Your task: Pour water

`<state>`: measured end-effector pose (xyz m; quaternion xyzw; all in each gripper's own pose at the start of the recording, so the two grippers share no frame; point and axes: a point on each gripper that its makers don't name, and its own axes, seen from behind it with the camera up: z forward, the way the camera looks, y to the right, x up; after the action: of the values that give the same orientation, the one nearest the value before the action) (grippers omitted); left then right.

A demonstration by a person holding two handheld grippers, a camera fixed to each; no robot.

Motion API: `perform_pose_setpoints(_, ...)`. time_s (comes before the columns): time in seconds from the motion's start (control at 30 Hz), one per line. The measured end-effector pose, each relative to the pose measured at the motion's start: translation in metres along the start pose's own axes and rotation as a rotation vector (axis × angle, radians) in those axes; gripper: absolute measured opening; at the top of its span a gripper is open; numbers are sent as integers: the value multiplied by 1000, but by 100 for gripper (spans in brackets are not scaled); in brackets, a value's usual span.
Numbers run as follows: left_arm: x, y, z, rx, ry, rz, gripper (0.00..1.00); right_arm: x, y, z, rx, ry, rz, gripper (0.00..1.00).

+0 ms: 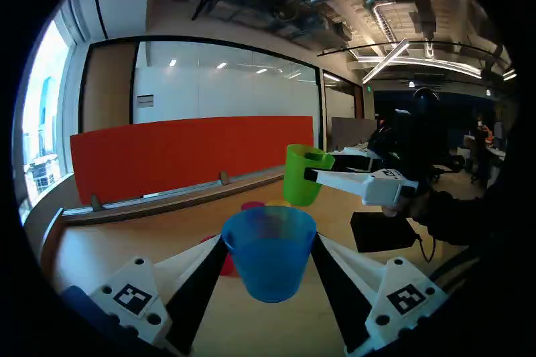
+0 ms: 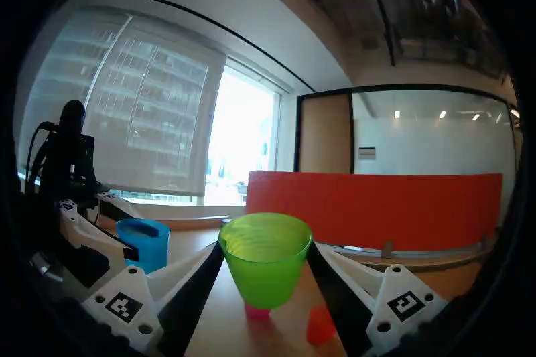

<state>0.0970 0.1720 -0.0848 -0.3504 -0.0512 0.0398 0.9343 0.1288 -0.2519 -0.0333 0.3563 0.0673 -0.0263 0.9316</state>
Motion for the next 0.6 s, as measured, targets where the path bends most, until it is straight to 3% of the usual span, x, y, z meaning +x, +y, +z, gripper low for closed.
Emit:
perform_pose_setpoints(0.17, 0, -1, 2, -1, -5, 6, 86, -4, 0, -2, 7, -22, 4, 91)
perform_pose_setpoints(0.4, -2, 1, 6, -18, -11, 7, 86, -19, -3, -8, 38, -80, 57, 91)
perform_pose_setpoints(0.6, -1, 3, 8, -34, -22, 50, 86, -33, -11, -15, 76, -138, 64, 91)
